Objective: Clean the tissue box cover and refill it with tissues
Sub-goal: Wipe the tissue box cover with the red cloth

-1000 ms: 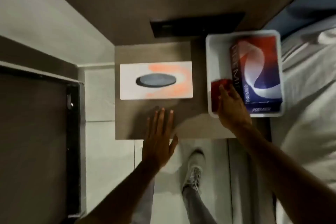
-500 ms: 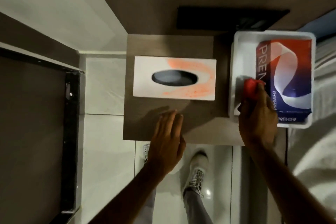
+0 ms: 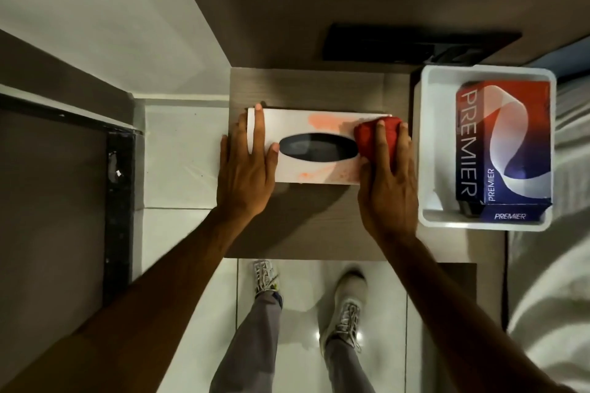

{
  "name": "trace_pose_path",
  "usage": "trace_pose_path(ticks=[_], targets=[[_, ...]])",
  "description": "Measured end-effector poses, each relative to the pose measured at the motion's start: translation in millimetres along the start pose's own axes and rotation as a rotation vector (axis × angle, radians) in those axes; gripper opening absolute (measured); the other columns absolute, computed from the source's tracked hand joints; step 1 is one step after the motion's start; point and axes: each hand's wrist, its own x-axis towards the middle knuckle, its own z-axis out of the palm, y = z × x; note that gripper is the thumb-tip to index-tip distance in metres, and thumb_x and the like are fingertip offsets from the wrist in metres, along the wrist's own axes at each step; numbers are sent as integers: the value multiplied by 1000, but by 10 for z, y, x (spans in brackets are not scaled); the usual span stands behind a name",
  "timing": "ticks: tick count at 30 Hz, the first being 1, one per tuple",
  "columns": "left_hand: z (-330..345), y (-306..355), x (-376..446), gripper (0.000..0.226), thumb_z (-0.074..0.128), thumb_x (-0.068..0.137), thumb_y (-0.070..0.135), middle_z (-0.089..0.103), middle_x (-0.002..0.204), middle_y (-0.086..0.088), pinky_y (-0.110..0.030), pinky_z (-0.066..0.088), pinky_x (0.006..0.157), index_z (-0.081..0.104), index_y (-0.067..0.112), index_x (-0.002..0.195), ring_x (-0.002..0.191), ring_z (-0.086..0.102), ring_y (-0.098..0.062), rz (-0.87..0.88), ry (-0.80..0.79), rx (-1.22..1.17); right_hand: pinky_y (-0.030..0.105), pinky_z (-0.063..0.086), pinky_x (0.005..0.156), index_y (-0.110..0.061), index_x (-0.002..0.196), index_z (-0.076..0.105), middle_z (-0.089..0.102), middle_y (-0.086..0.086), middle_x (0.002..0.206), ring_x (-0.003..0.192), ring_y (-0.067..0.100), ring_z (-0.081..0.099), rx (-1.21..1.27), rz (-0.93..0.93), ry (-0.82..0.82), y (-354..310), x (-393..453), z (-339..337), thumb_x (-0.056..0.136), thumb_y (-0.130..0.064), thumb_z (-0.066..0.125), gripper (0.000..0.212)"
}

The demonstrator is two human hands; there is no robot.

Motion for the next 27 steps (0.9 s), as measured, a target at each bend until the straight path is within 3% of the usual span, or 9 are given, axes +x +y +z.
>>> trace_pose_path(ticks=[2, 6, 8, 10, 13, 16, 19, 24, 27], targets=[[46, 0, -4, 65, 21, 105, 51, 12, 168, -9, -49, 17, 126, 2, 23, 160, 155, 16, -28, 2, 31, -18, 48, 27, 120, -27, 163, 11, 1, 10, 171, 157, 32, 8, 68, 32, 35, -33, 74, 80, 108, -41, 34, 61], [72, -23, -5, 64, 18, 105, 52, 16, 167, -9, -50, 22, 124, 1, 23, 160, 154, 20, -28, 19, 57, -10, 59, 25, 122, -25, 163, 12, 2, 14, 170, 157, 37, 3, 46, 182, 148, -460, 230, 318, 108, -36, 37, 61], [80, -33, 2, 64, 18, 105, 51, 14, 167, -8, -50, 21, 124, -1, 24, 160, 154, 17, -26, 24, 50, 7, 60, 30, 118, -26, 162, 13, 2, 13, 170, 157, 38, 2, 31, 94, 97, -743, 260, 442, 105, -28, 48, 67], [78, -28, 13, 64, 17, 105, 51, 11, 168, -7, -50, 21, 125, -3, 24, 160, 155, 14, -25, 18, 38, 31, 60, 32, 117, -29, 162, 12, 0, 10, 171, 157, 36, -1, -33, -120, -41, -880, 264, 508, 101, -23, 54, 75], [59, -27, 13, 64, 16, 105, 52, 13, 168, -8, -51, 22, 124, -4, 24, 160, 155, 16, -26, 11, 33, -2, 57, 29, 118, -34, 162, 9, 1, 7, 171, 157, 33, 4, -121, -257, -143, -653, 341, 342, 97, -24, 56, 81], [58, -34, 10, 65, 18, 105, 52, 15, 167, -8, -52, 22, 124, -6, 26, 160, 154, 20, -27, 15, 25, -43, 60, 47, 107, -36, 161, 12, 5, 5, 171, 155, 34, 17, 8, -21, -21, -367, 363, 160, 102, -28, 49, 69], [53, -16, 33, 65, 18, 105, 52, 15, 167, -9, -53, 21, 124, -6, 25, 160, 153, 20, -27, 12, 4, -30, 57, 31, 118, -33, 161, 18, 5, 8, 171, 157, 34, 7, 114, 179, 110, -610, 387, 296, 105, -32, 44, 61], [45, -66, 2, 66, 10, 103, 53, 5, 169, -6, -54, 10, 126, -6, 22, 160, 156, 8, -23, 36, -34, 36, 54, 25, 118, -32, 162, 12, 1, 6, 171, 157, 32, -2, -58, -181, -161, -1060, 428, 529, 97, -32, 61, 81], [6, -27, -7, 66, 11, 104, 53, 10, 169, -6, -55, 11, 125, -7, 23, 160, 155, 15, -24, 22, -27, 33, 60, 30, 116, -33, 162, 13, 2, 5, 171, 157, 32, 1, -80, -189, -204, -716, 552, 240, 95, -26, 63, 84]])
